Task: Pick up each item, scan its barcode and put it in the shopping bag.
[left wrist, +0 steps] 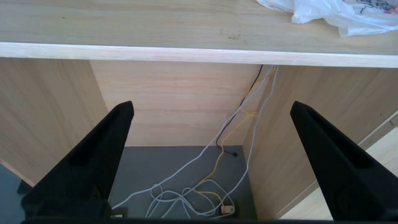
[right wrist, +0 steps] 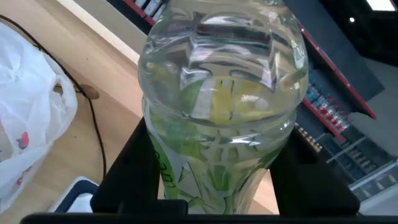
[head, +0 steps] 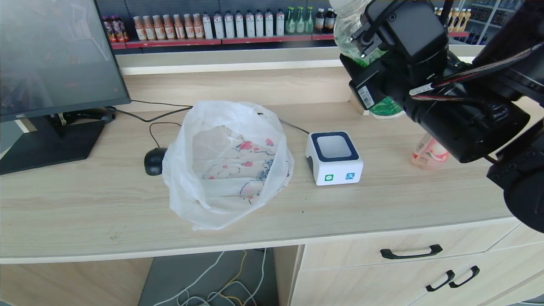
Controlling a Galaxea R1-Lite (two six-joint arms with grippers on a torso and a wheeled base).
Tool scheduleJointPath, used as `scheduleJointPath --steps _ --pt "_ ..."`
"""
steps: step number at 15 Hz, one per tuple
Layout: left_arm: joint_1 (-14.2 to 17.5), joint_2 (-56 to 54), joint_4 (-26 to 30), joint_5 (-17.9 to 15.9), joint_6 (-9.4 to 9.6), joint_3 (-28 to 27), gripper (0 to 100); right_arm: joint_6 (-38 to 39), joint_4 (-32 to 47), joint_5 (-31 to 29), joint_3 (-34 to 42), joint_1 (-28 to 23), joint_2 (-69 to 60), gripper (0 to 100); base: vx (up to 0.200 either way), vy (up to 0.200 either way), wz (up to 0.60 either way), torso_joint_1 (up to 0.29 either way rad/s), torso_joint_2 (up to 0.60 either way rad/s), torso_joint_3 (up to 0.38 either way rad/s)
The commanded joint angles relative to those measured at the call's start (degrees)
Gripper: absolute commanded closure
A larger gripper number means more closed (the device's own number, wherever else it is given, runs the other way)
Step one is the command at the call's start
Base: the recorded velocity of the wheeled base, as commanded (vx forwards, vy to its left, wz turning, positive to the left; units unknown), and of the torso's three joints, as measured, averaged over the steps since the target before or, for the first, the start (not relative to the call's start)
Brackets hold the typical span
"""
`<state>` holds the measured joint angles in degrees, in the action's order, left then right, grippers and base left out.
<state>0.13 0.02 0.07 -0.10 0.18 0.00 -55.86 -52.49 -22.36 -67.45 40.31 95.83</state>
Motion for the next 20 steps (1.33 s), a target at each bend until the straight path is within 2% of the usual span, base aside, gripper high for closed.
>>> scheduleJointPath --steps 1,7,9,11,15,20 --pt "0.0 0.0 0.0 0.0 -0.01 0.0 0 -1.4 0.0 0.7 -0.3 0.2 0.8 100 0.000 0.000 0.00 0.000 0.00 0.000" --pt "0.0 0.0 0.0 0.0 -0.01 0.0 0 -11.8 0.0 10.3 -0.9 0.1 4.5 100 0.000 0.000 0.00 0.000 0.00 0.000" --pt "0.0 0.0 0.0 0.0 -0.01 0.0 0 -12.8 0.0 13.3 -1.2 -0.1 5.9 100 0.000 0.000 0.00 0.000 0.00 0.000" --pt "0.0 0.1 0.0 0.0 0.08 0.0 0 -16.9 0.3 16.7 -1.2 -1.6 6.0 100 0.000 0.000 0.00 0.000 0.00 0.000" --pt "0.0 0.0 0.0 0.0 -0.01 0.0 0 -20.4 3.7 22.6 -1.3 -2.8 6.0 100 0.000 0.000 0.00 0.000 0.00 0.000" --pt "0.0 0.0 0.0 0.0 -0.01 0.0 0 -22.3 3.6 25.4 3.1 -3.8 5.6 100 0.000 0.000 0.00 0.000 0.00 0.000"
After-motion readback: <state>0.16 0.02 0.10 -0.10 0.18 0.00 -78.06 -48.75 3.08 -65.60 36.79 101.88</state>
